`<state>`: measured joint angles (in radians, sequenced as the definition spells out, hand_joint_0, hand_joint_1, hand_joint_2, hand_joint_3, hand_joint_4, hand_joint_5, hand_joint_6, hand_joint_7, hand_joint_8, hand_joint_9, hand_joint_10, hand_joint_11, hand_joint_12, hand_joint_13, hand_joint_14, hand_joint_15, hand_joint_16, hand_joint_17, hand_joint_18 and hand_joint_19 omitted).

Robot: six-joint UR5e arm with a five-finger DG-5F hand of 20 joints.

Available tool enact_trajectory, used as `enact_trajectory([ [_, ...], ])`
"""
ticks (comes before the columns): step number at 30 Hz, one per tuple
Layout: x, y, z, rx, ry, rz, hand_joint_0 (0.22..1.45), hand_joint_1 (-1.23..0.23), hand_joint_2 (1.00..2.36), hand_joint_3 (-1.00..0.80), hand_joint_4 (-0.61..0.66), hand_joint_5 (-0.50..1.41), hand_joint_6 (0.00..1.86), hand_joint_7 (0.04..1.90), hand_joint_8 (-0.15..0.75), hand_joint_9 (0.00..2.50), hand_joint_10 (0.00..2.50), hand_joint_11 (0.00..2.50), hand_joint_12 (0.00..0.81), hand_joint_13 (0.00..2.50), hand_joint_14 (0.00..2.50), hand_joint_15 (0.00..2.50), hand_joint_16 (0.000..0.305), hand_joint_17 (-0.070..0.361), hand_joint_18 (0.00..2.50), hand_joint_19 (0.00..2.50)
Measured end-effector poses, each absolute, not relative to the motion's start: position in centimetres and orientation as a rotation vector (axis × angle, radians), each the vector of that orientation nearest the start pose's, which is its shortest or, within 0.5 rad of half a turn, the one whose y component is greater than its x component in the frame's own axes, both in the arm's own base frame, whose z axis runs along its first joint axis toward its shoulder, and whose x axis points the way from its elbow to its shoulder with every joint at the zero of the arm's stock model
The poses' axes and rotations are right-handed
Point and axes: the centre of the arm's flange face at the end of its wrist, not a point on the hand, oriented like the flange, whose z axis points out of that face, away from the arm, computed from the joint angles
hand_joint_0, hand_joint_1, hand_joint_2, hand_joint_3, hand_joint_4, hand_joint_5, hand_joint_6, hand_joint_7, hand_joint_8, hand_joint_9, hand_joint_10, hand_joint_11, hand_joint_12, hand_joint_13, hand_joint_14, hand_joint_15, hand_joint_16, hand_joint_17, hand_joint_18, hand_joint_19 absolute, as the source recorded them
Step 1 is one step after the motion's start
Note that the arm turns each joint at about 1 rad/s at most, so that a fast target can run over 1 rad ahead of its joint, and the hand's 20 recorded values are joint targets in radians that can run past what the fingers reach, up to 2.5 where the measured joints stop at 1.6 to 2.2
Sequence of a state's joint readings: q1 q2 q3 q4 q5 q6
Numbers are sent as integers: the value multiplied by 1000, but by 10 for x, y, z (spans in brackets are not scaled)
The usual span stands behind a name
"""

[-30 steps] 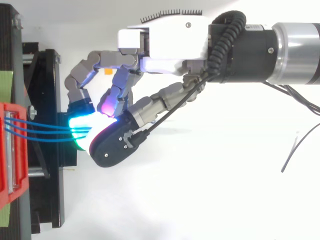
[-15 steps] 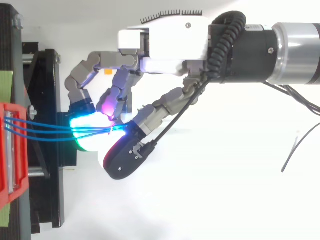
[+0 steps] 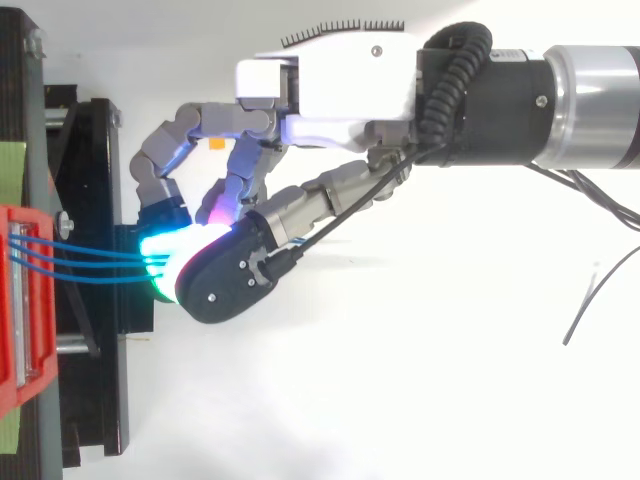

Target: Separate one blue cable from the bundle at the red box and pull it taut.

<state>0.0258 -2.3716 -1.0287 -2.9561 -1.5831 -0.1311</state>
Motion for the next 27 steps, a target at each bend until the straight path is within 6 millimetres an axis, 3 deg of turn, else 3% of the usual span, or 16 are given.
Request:
enact_trajectory([
  [2, 780, -112, 251, 1141, 1351, 1108, 611, -609, 1000, -500, 16, -152, 851, 1155, 295, 1194, 30, 1207, 387, 881, 26, 682, 47, 106, 895, 841],
  [6, 779, -112, 251, 1144, 1352, 1108, 639, -685, 1000, -498, 4, -144, 848, 1183, 290, 1213, 30, 1214, 385, 890, 26, 697, 47, 106, 892, 835],
  [12, 779, -112, 251, 1143, 1352, 1107, 707, -868, 1013, -351, -51, -154, 866, 1247, 287, 1198, 31, 1243, 378, 881, 26, 689, 47, 106, 887, 806],
  [18, 779, -112, 251, 1143, 1353, 1107, 784, -941, 1000, -495, -115, -154, 891, 1188, 274, 1180, 29, 1234, 364, 858, 25, 668, 46, 104, 850, 773],
  [23, 779, -113, 251, 1141, 1351, 1107, 756, -955, 1000, -500, -104, -147, 896, 1187, 278, 1195, 31, 1237, 362, 861, 27, 667, 46, 103, 855, 753],
  [27, 779, -113, 251, 1142, 1351, 1107, 641, -929, 1000, -500, -20, -138, 887, 1157, 277, 1218, 31, 1251, 360, 863, 28, 676, 45, 102, 850, 780],
])
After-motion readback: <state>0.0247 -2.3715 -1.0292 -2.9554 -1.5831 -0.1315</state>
